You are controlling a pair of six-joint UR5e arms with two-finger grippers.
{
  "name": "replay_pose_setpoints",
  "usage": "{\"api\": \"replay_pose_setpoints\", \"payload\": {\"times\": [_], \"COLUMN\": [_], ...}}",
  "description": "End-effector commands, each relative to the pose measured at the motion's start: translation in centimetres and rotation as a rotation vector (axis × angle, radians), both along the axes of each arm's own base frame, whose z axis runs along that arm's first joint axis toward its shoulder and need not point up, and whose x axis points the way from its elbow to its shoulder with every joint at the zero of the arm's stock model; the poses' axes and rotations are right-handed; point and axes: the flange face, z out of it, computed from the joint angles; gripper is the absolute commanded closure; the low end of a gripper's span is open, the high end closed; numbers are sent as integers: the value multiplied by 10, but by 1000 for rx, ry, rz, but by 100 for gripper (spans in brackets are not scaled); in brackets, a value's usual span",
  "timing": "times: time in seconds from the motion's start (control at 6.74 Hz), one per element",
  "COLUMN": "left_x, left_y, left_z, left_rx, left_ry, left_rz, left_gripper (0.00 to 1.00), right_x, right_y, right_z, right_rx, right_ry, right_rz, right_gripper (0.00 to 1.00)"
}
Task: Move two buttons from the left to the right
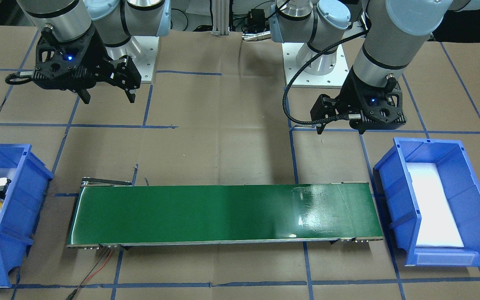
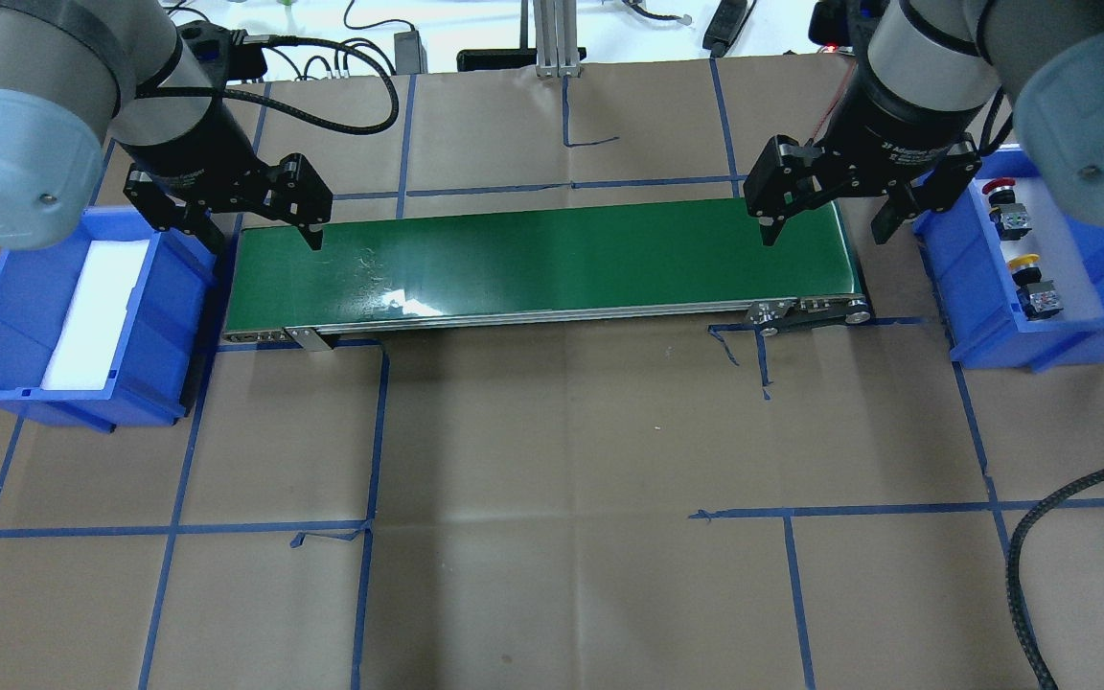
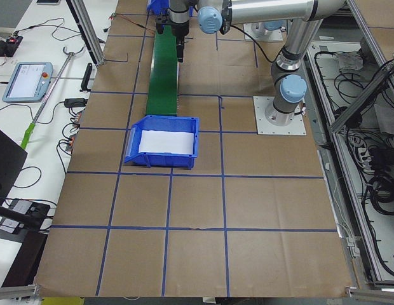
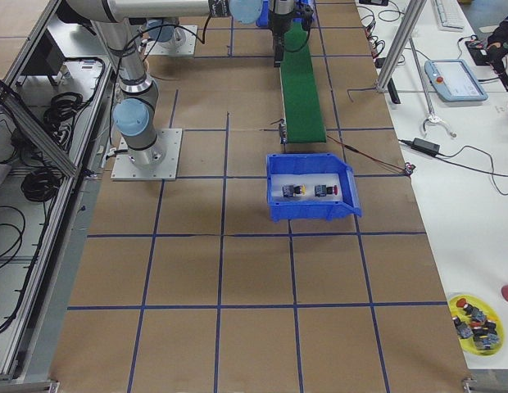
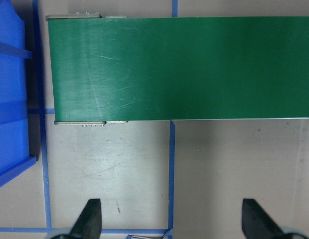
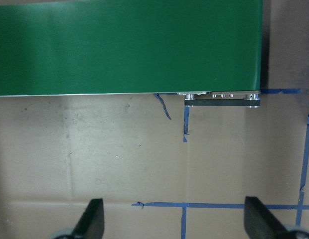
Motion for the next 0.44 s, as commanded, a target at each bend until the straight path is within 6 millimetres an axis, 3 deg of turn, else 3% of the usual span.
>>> {"api": "replay_pose_setpoints", "payload": {"times": [0.0, 0.3], "left_x": [0, 0], "left_y": [0, 0], "left_z": [1, 1], "left_rx": [-7, -7], "left_ry": [-4, -4], "left_rz": [0, 0], "left_gripper": [0, 0], "right_x": [0, 0], "right_y": [2, 0], "right_z": [-1, -1], "right_rx": [-4, -10], "right_ry": [-1, -1], "right_rz": [0, 3], "right_gripper": [0, 0]}}
